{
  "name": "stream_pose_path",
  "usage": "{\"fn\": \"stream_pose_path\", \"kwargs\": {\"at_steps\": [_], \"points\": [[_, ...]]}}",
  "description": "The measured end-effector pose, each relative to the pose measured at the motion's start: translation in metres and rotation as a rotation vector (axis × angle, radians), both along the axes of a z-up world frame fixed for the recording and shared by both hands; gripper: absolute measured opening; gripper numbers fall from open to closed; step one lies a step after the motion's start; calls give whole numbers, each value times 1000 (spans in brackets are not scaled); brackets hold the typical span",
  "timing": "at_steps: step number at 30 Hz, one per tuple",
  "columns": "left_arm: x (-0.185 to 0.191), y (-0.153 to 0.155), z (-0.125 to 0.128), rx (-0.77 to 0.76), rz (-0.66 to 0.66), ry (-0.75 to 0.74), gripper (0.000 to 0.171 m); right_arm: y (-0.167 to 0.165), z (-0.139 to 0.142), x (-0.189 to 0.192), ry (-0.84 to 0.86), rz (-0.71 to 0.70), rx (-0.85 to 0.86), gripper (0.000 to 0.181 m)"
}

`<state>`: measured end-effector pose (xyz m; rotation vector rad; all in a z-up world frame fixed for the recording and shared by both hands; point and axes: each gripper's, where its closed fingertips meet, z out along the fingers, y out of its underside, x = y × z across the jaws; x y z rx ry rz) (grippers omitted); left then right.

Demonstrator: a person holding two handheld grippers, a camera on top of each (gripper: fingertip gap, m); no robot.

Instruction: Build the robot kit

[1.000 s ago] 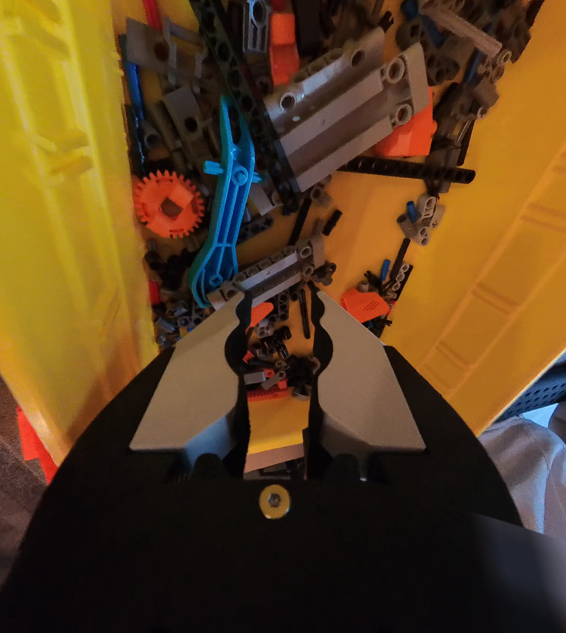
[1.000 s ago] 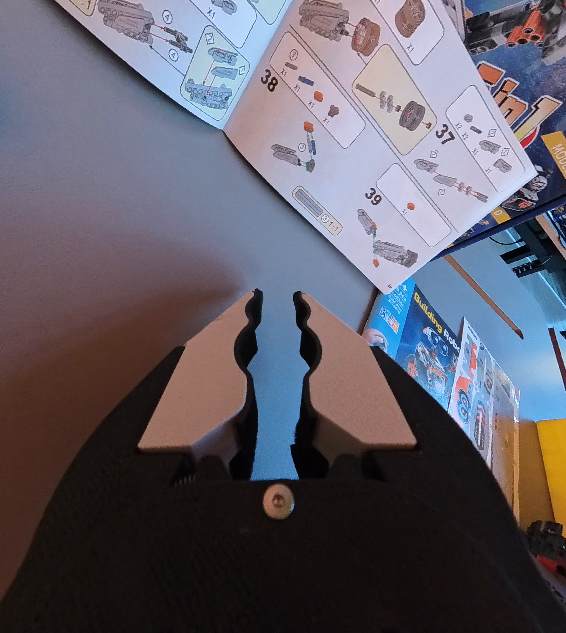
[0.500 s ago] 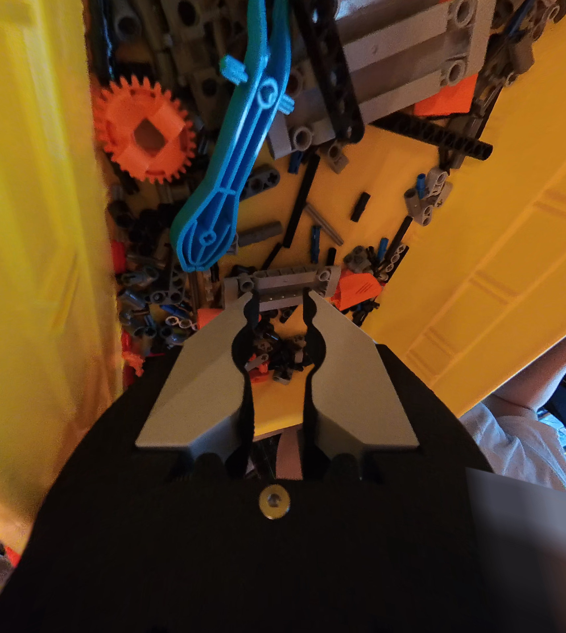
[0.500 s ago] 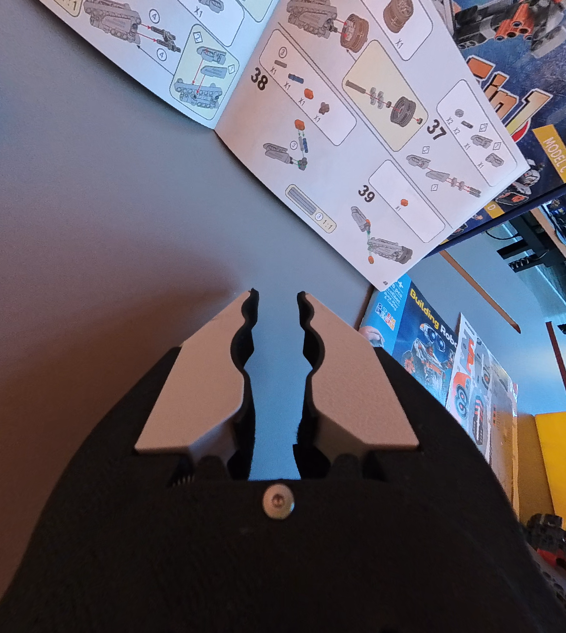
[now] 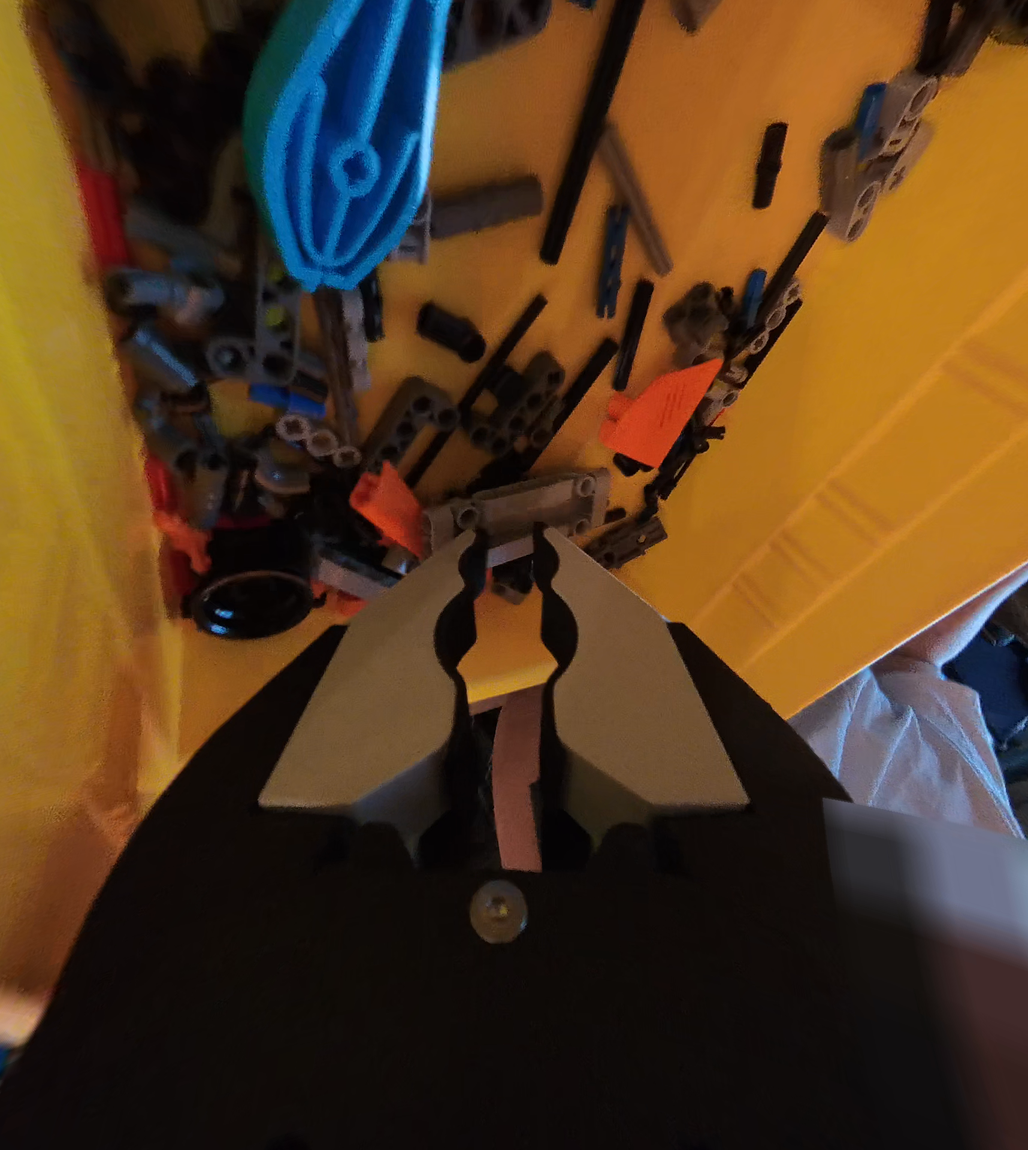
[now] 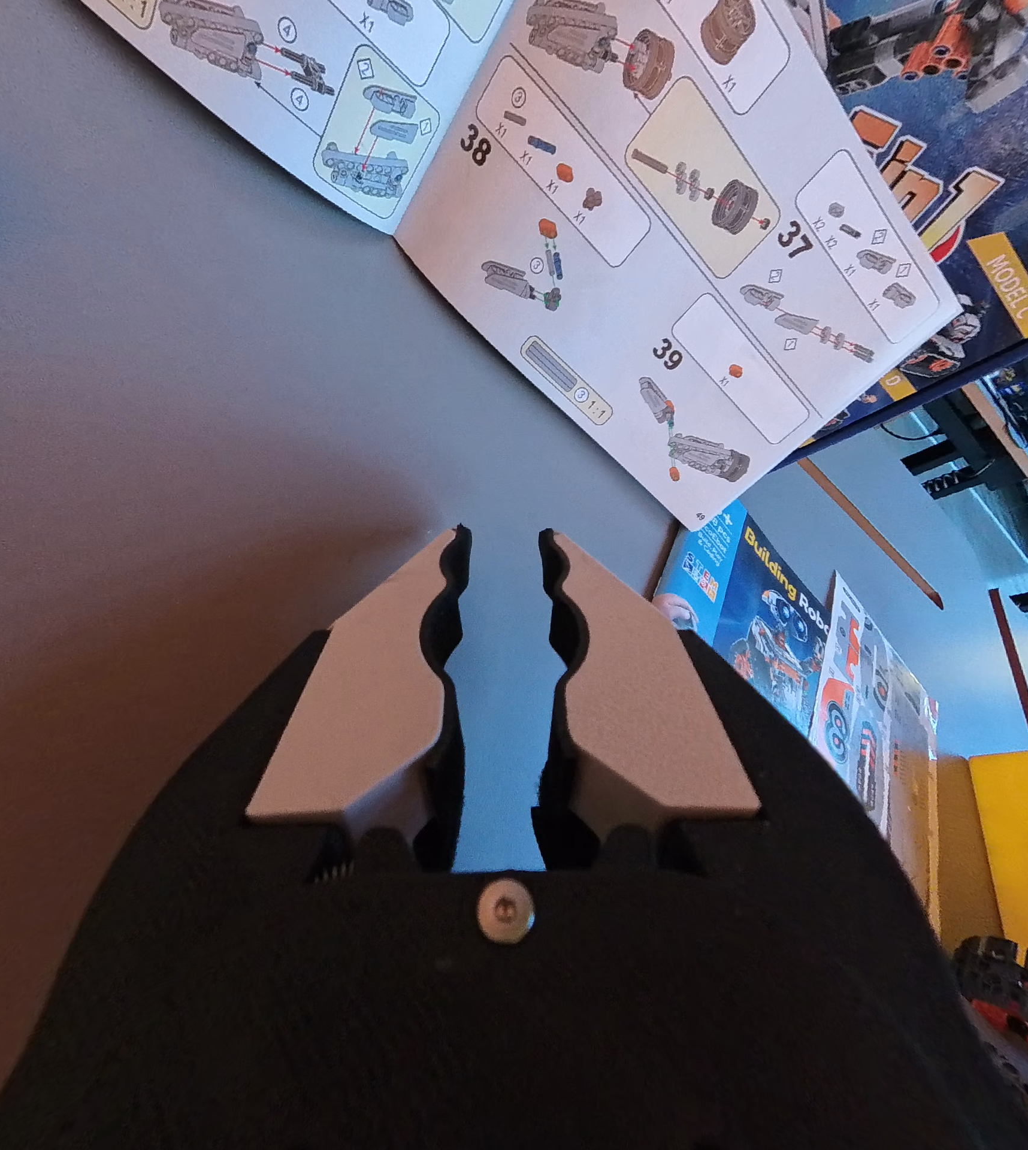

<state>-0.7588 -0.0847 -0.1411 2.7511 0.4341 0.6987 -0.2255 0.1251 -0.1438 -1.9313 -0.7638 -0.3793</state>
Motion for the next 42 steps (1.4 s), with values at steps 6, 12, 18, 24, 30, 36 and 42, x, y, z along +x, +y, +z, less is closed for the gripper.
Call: {"fn": "stream_pose_path", "kwargs": {"at_steps": [6,12,18,24,30,36,42], "points": [[-26,35,23,218,85,126,29,2,0,0,-29,-5,14,20],[-31,63,18,267,43,170,42,3,0,0,-37,-5,17,20],[-33,85,18,323,-47,247,63,3,0,-1,-54,0,24,18],[-27,130,15,453,-116,298,110,3,0,-2,-67,6,28,16],[-27,160,-6,471,-222,421,132,4,0,-1,-95,4,40,14],[-19,156,-28,389,-394,472,127,4,-1,-2,-107,5,43,13],[-19,131,-23,353,-483,460,77,4,-1,-2,-122,9,48,11]]}}
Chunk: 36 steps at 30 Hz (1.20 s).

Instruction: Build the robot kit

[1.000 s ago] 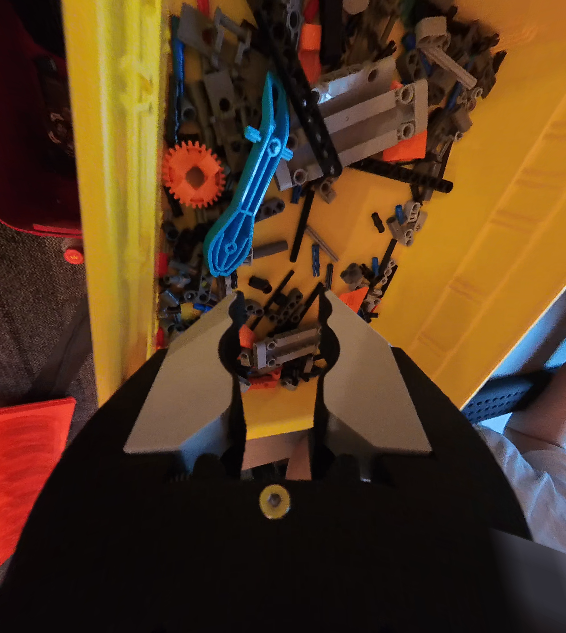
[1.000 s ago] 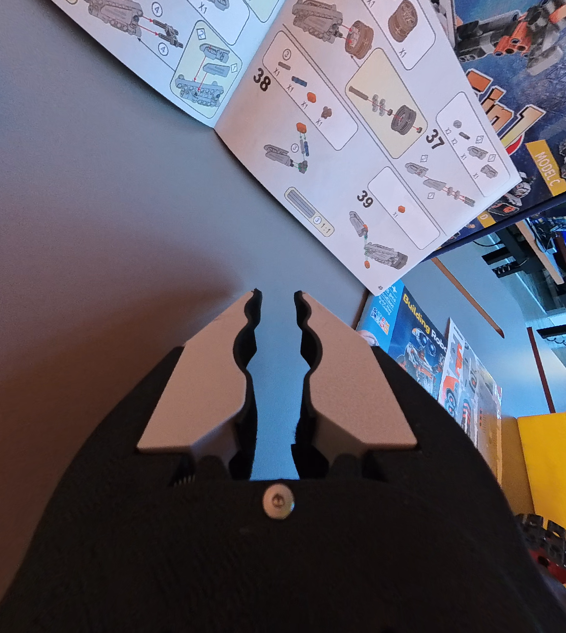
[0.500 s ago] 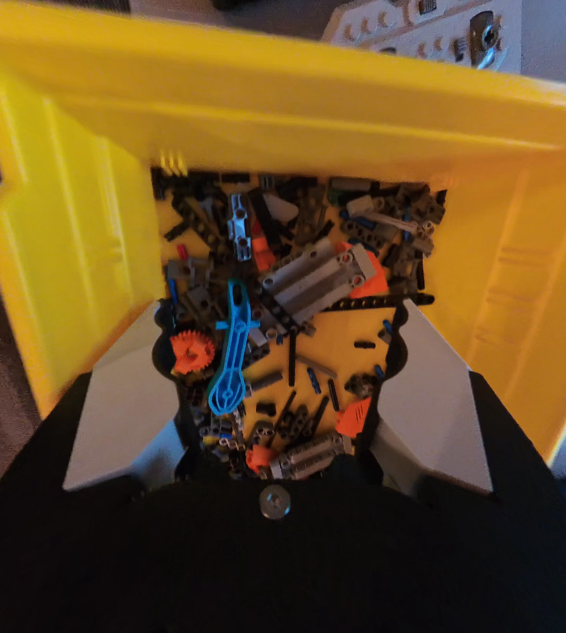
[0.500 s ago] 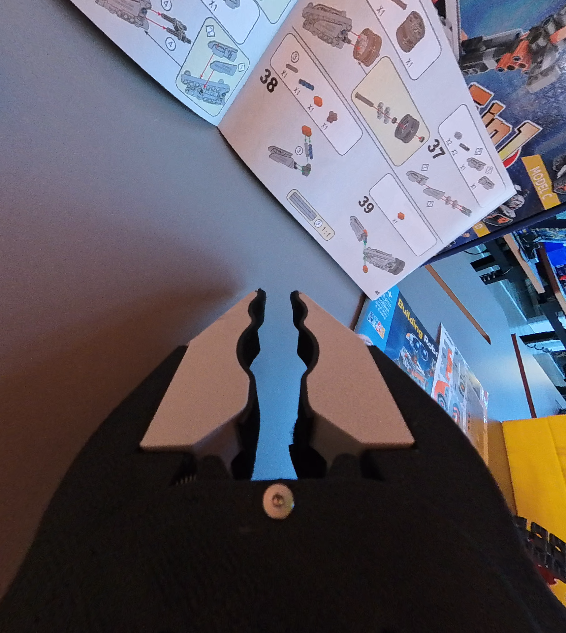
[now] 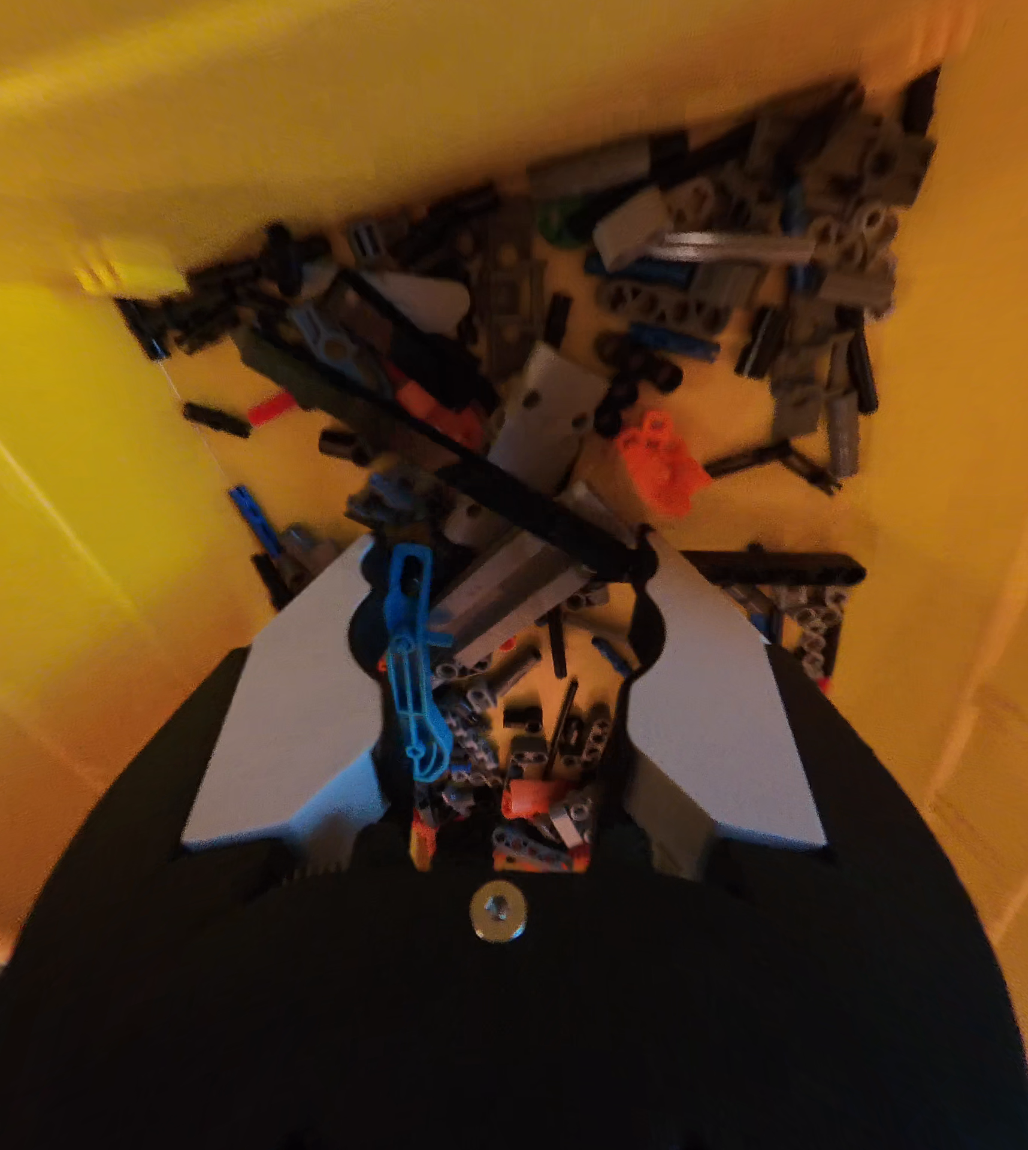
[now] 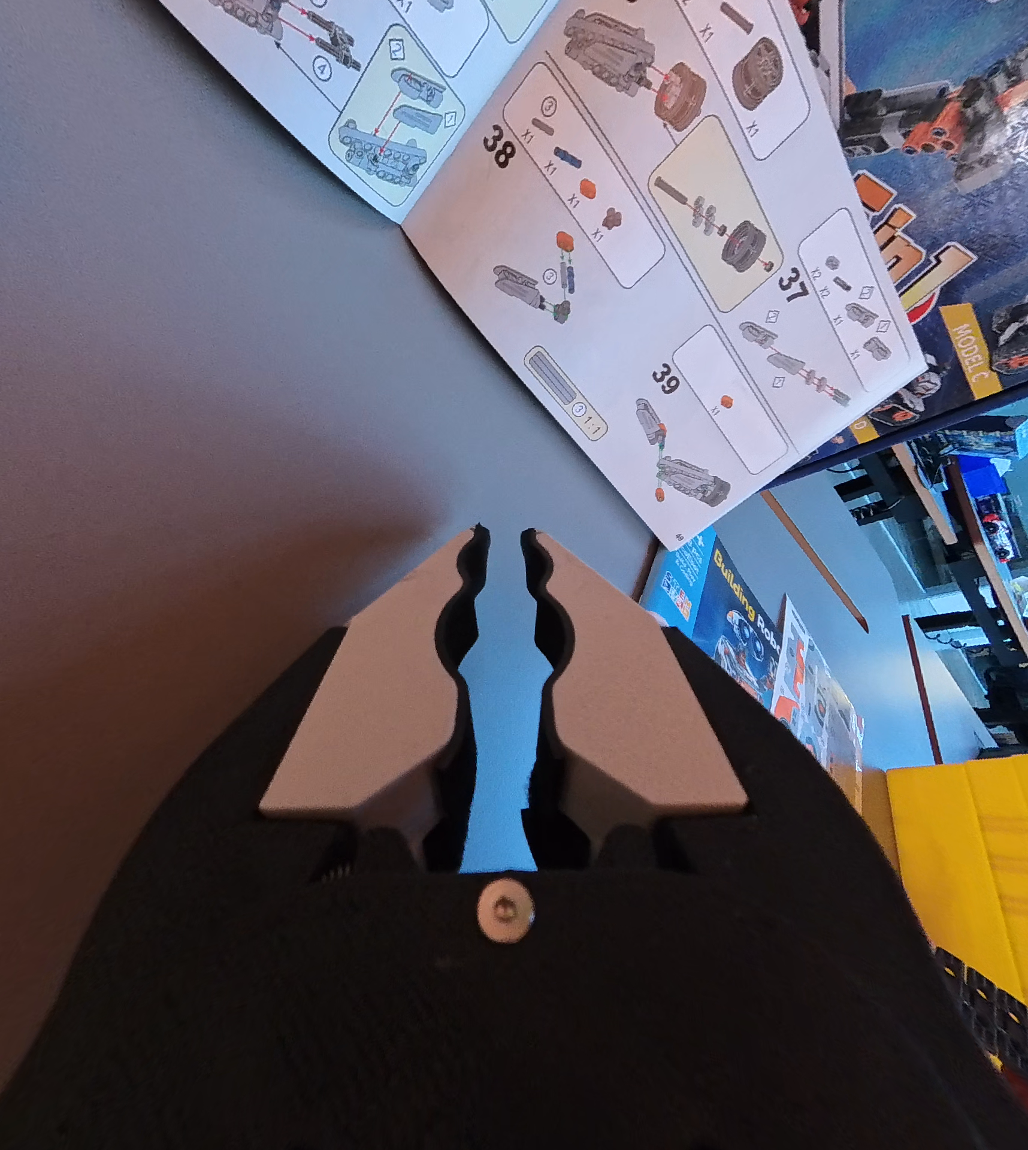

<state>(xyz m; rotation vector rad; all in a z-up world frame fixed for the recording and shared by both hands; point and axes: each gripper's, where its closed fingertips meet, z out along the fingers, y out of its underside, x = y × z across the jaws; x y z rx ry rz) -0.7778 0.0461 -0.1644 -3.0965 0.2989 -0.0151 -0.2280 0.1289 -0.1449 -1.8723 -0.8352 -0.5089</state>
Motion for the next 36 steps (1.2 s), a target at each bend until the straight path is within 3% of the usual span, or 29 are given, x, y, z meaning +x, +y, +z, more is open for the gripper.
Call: {"fn": "stream_pose_path", "kwargs": {"at_steps": [2,5,10,13,15,17,19,24,28,30,32,33,36], "points": [[0,-16,2,-49,-11,-10,47,0,0,0,-2,1,0,11],[4,-47,4,-148,-5,-51,24,0,0,0,-1,1,-1,11],[16,-87,11,-283,102,-201,24,0,0,-1,-4,3,-1,10],[5,-64,30,-108,165,-215,33,0,0,-1,-9,3,1,10],[-10,-26,50,109,205,-189,65,0,-1,-1,-11,4,0,9],[-21,18,71,347,208,-167,80,0,-1,-1,-12,5,1,9],[-15,44,78,468,142,-171,93,0,-1,-1,-12,5,1,9],[-10,56,39,363,124,-98,104,0,-1,-1,-12,8,-3,8],[-16,41,3,194,96,-38,108,0,-1,-2,-13,11,-5,7],[-10,40,3,194,90,-88,89,0,-2,-2,-16,13,-6,6],[-2,34,7,190,56,-146,41,-1,-2,-2,-20,15,-6,5],[3,29,8,177,40,-179,28,-1,-2,-3,-22,16,-5,5],[13,13,8,107,9,-241,19,-1,-2,-3,-31,19,-4,4]]}}
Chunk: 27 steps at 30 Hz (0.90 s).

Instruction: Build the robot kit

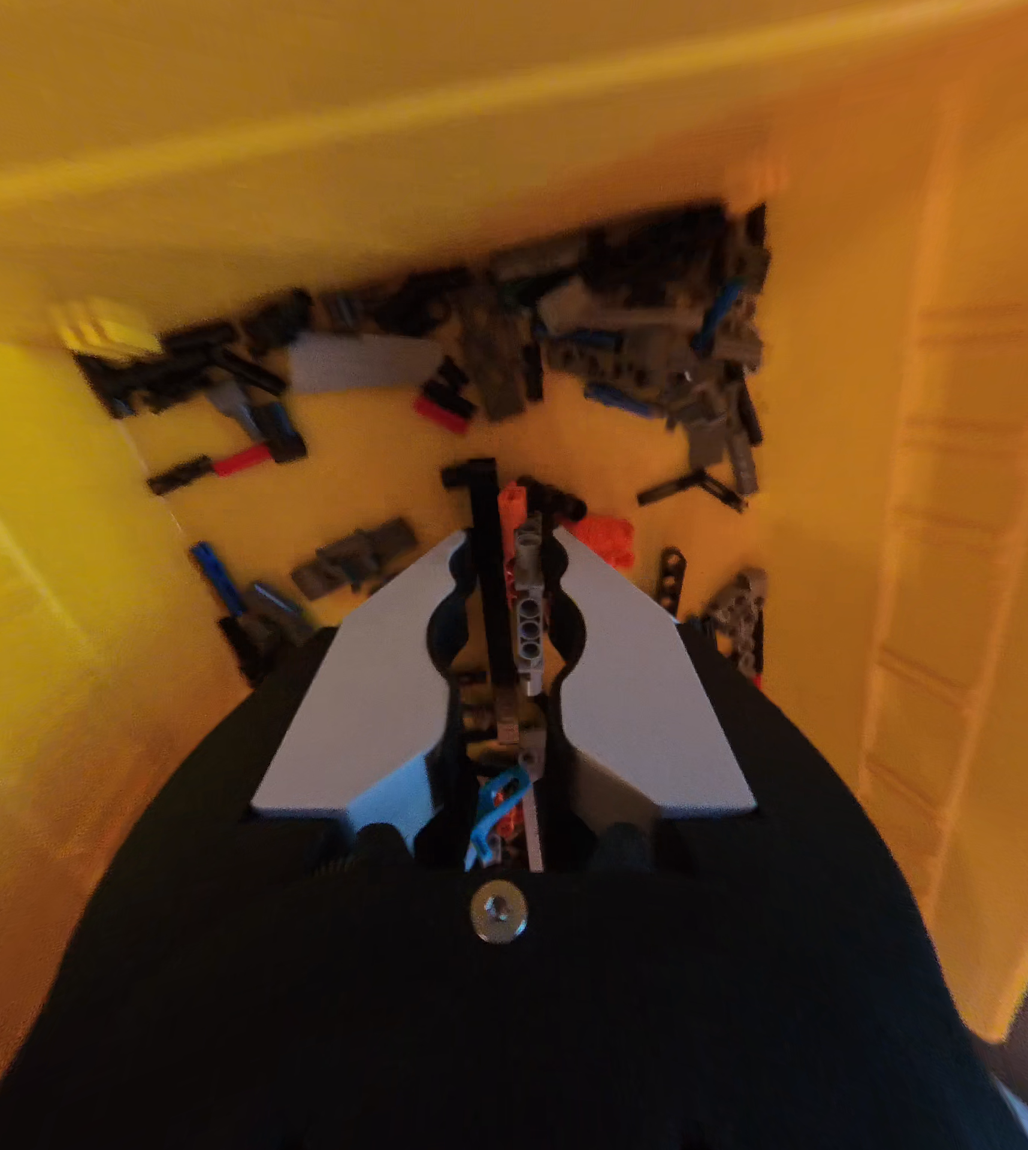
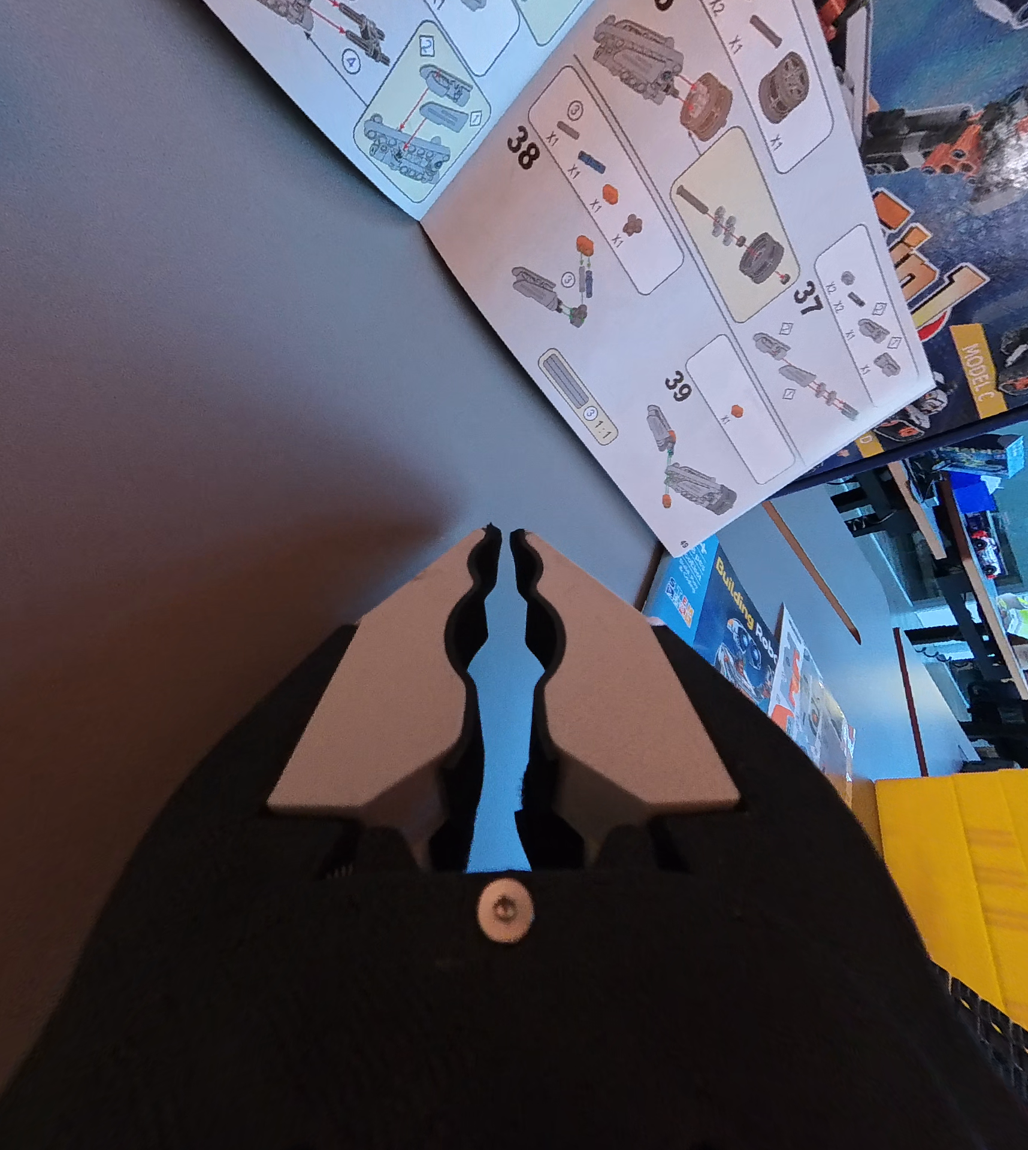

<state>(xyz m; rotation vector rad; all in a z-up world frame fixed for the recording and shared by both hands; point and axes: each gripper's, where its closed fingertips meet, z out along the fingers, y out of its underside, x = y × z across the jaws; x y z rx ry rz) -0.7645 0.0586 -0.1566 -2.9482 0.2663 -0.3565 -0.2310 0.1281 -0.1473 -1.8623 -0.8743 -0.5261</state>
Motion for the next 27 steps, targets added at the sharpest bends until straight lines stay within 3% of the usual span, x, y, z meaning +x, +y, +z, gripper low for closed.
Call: {"fn": "stream_pose_path", "kwargs": {"at_steps": [7,9,12,15,19,22,27], "points": [[-4,-77,-1,-289,36,-40,18,0,0,0,-4,1,0,4],[-8,-94,1,-343,73,-38,25,0,-1,0,-6,2,0,3],[-17,-74,19,-199,176,-66,51,0,-1,-1,-11,4,2,3],[-30,-32,50,47,289,-91,73,0,-1,-1,-15,4,4,2],[-17,17,78,271,344,-220,78,0,-1,-1,-23,6,7,2],[-6,31,65,251,317,-199,80,-1,-1,-1,-28,6,9,1],[-19,45,36,241,281,-65,73,-1,-1,-1,-27,6,9,1]]}}
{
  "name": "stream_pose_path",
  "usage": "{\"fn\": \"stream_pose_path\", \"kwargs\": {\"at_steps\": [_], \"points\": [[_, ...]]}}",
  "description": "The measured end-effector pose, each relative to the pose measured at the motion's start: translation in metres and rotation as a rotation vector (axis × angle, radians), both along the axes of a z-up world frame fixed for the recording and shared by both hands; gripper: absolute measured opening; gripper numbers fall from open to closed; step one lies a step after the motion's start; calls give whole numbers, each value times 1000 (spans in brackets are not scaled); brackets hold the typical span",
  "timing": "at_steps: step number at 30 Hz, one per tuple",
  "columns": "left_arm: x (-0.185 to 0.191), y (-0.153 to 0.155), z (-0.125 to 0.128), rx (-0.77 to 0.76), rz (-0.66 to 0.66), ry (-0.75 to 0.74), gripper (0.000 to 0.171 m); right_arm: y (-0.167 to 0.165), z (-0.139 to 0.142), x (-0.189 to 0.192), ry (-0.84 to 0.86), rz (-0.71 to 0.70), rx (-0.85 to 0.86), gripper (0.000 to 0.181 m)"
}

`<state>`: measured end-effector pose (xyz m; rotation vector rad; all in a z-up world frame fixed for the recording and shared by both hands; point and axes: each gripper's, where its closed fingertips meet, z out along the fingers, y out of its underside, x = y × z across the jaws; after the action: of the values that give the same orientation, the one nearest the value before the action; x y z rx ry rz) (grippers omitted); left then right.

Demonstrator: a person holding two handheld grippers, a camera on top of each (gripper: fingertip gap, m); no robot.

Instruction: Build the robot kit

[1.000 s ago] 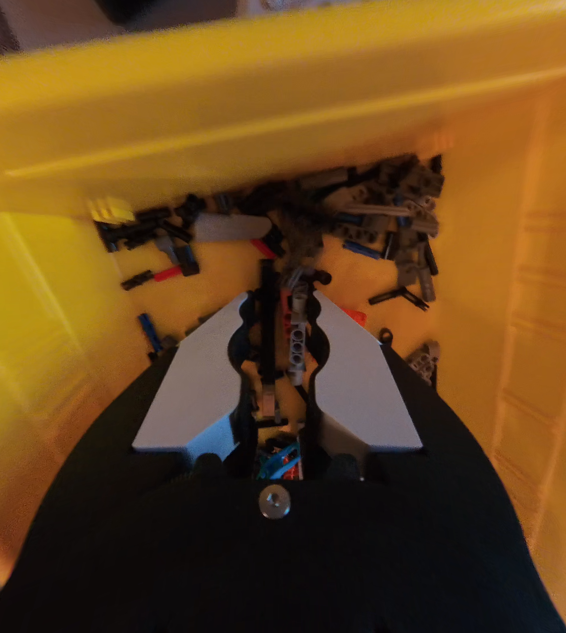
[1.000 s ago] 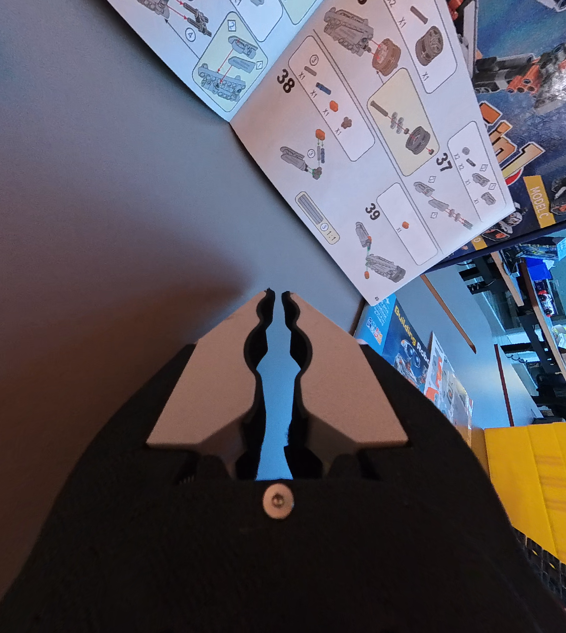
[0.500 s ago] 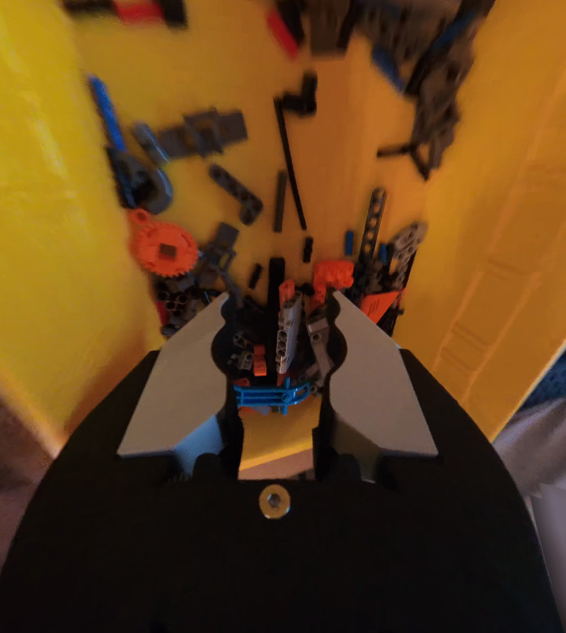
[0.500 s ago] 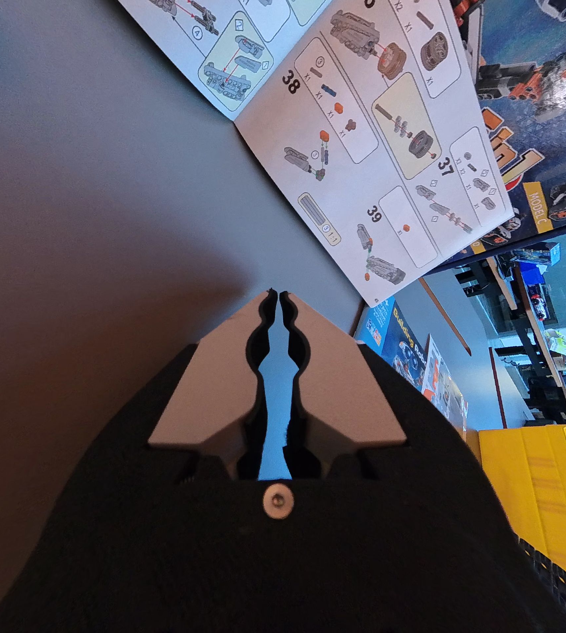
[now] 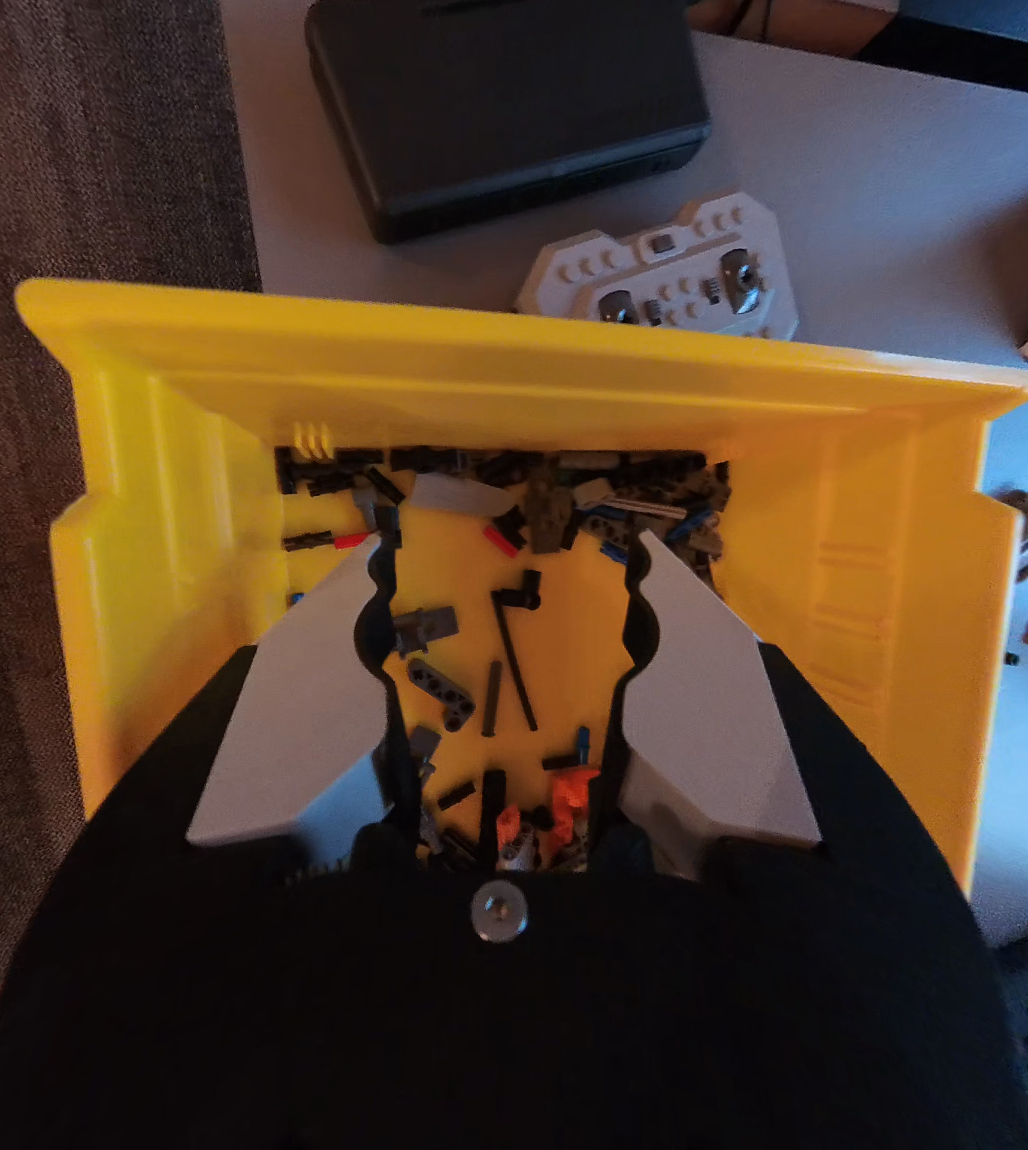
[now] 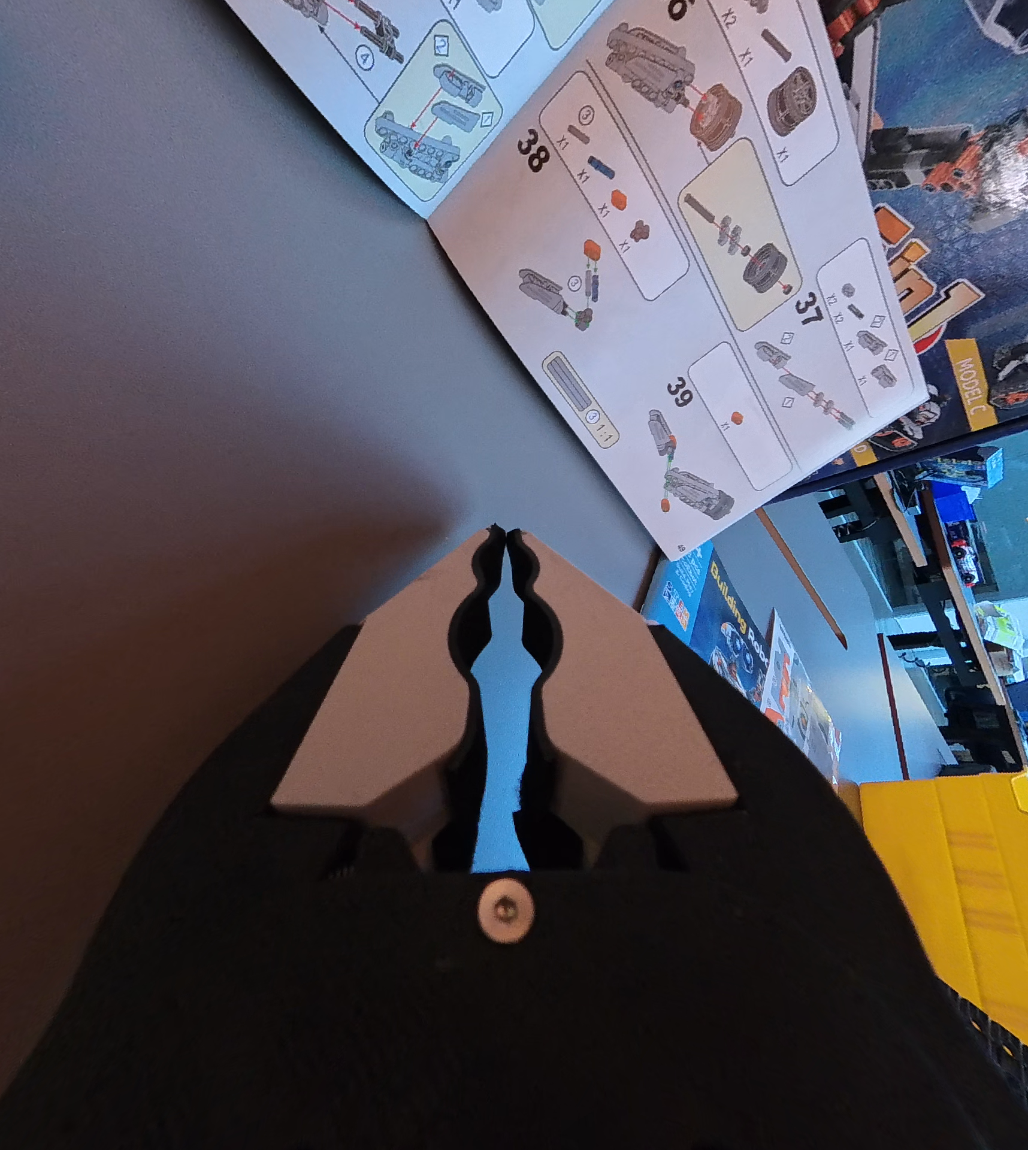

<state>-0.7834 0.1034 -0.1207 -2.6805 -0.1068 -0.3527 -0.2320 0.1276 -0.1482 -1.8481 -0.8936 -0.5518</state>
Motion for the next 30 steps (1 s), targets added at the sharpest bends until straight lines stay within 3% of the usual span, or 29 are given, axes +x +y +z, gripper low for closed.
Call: {"fn": "stream_pose_path", "kwargs": {"at_steps": [5,10,13,20,25,28,30], "points": [[-13,-3,-2,6,46,-18,70,0,0,0,1,4,-4,0],[-1,-26,13,-81,182,-186,67,0,-1,-1,-3,5,-4,0],[-15,-55,9,-200,237,-55,94,0,-1,-1,-1,5,-5,0],[-3,-103,-14,-462,210,-42,121,0,-1,-1,-11,6,-1,0],[3,-98,-26,-497,160,-51,120,0,-1,-1,-13,6,-1,0],[33,-84,-16,-423,43,-178,92,0,-1,-1,-14,7,-1,0],[41,-77,-7,-374,-4,-187,90,0,-1,-1,-15,8,0,0]]}}
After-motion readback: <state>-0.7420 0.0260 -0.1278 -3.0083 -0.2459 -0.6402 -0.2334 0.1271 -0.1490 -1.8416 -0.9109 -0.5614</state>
